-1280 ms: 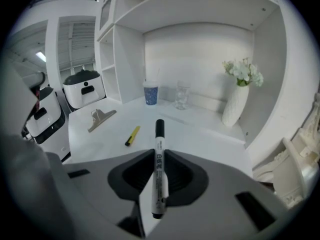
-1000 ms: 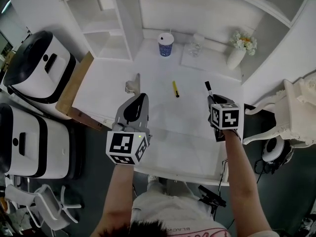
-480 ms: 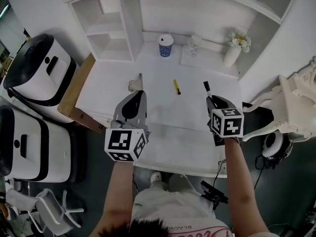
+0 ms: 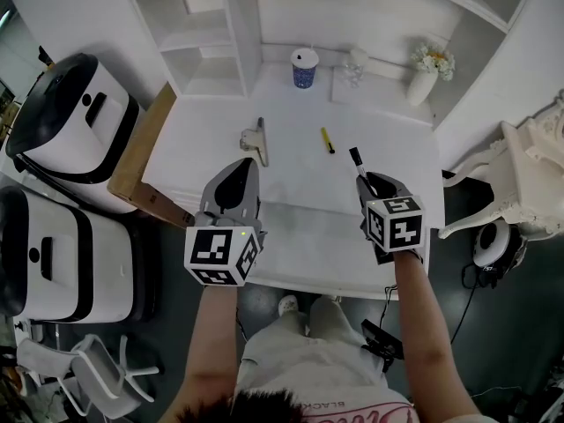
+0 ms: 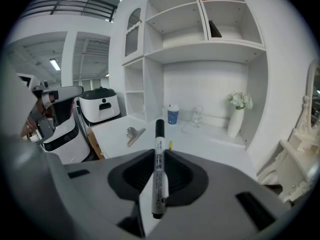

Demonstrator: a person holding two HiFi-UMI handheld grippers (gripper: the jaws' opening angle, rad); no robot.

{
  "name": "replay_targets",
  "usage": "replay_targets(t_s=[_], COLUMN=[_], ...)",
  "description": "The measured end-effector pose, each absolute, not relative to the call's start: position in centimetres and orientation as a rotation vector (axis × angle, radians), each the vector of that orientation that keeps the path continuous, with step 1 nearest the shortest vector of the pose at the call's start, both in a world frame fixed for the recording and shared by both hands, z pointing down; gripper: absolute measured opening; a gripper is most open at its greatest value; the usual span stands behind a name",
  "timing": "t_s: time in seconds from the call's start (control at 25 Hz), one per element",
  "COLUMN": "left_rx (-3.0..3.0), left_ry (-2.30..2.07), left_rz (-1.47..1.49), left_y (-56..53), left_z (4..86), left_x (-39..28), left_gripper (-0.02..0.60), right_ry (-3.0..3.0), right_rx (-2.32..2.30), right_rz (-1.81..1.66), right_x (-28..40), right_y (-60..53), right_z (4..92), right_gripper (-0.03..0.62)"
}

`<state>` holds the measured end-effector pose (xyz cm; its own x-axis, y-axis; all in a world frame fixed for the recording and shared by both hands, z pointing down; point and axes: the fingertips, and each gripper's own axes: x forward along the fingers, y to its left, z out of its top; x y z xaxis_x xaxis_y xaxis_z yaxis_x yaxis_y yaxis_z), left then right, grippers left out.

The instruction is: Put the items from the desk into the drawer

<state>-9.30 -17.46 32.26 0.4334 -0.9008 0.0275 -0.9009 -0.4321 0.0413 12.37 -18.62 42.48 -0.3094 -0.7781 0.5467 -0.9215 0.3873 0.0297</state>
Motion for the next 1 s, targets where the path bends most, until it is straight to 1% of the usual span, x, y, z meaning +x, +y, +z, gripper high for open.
replay_targets(t_s=[0.48, 1.0], left_rx=[2.525, 2.473], left_ry=[-1.639, -1.626], left_rz=[0.09, 0.157], left_y=[-16.5, -16.4], left_z=[37.0, 40.5], left_x=[-13.3, -15.3], left_gripper=[0.009, 0.009], right_ry=[-2.144, -2.075], right_rx=[1.229, 0.964], right_rz=[0.528, 0.665], right_x=[5.6, -0.5], right_y=[-14.9, -10.9], right_z=[50.4, 59.8], right_gripper=[0.072, 0.072])
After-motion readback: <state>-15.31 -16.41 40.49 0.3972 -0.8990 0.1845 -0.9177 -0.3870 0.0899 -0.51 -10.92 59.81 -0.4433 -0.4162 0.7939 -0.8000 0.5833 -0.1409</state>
